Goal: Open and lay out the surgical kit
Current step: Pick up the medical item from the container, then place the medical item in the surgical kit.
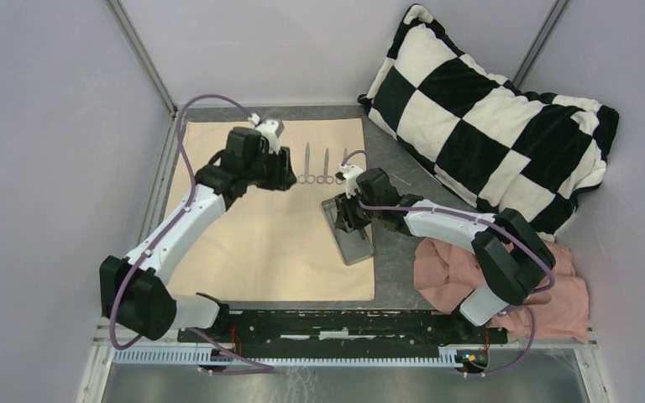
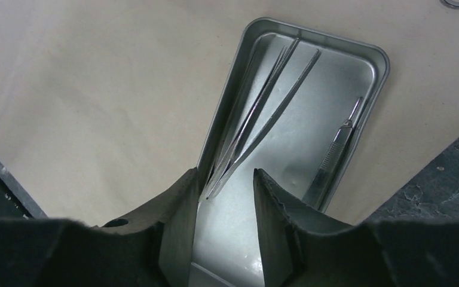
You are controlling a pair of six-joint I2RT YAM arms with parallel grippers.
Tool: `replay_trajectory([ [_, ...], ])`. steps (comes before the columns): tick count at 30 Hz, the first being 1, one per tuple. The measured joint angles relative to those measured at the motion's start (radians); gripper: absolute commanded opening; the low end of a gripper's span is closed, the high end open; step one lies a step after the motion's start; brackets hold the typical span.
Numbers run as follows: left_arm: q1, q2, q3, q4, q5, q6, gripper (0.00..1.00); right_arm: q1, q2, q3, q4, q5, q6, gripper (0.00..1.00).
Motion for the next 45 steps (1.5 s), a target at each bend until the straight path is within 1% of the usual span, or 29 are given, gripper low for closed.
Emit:
replay_trajectory([
  [4, -0.051, -0.087, -0.160, -0.011, 0.045, -0.040, 0.59, 0.015, 0.049, 0.025, -0.012, 0.043, 0.026, 0.41],
  [8, -0.054, -0.171, -0.234, -0.031, 0.060, -0.068, 0.59, 0.040, 0.087, 0.029, -0.031, 0.084, 0.051, 0.39],
  [11, -0.054, -0.230, -0.247, -0.030, 0.068, -0.087, 0.59, 0.058, 0.107, 0.030, -0.044, 0.107, 0.068, 0.39],
  [15, -0.054, -0.278, -0.252, -0.027, 0.070, -0.088, 0.59, 0.081, 0.140, 0.050, -0.059, 0.146, 0.087, 0.32],
  [20, -0.054, -0.288, -0.256, -0.029, 0.071, -0.088, 0.59, 0.101, 0.165, 0.091, -0.079, 0.224, 0.107, 0.23],
  [26, -0.054, -0.315, -0.271, -0.034, 0.071, -0.088, 0.59, 0.124, 0.187, 0.111, -0.119, 0.338, 0.127, 0.17],
  [29, -0.054, -0.320, -0.271, -0.037, 0.071, -0.088, 0.59, 0.127, 0.187, 0.110, -0.120, 0.360, 0.138, 0.12],
  [32, -0.054, -0.320, -0.271, -0.039, 0.076, -0.088, 0.59, 0.128, 0.186, 0.109, -0.119, 0.365, 0.142, 0.00],
  [34, -0.054, -0.320, -0.271, -0.039, 0.085, -0.088, 0.60, 0.127, 0.182, 0.105, -0.114, 0.366, 0.140, 0.00],
  [36, -0.054, -0.320, -0.271, -0.039, 0.094, -0.088, 0.60, 0.127, 0.166, 0.087, -0.105, 0.365, 0.138, 0.00],
  [39, -0.054, -0.320, -0.271, -0.034, 0.118, -0.090, 0.60, 0.127, 0.091, 0.019, -0.090, 0.356, 0.136, 0.00],
  [42, -0.054, -0.321, -0.275, 0.004, 0.172, -0.114, 0.61, 0.124, -0.051, -0.048, -0.084, 0.345, 0.133, 0.00],
  [45, -0.054, -0.328, -0.305, 0.098, 0.256, -0.159, 0.62, 0.104, -0.202, -0.086, -0.024, 0.277, 0.127, 0.00],
])
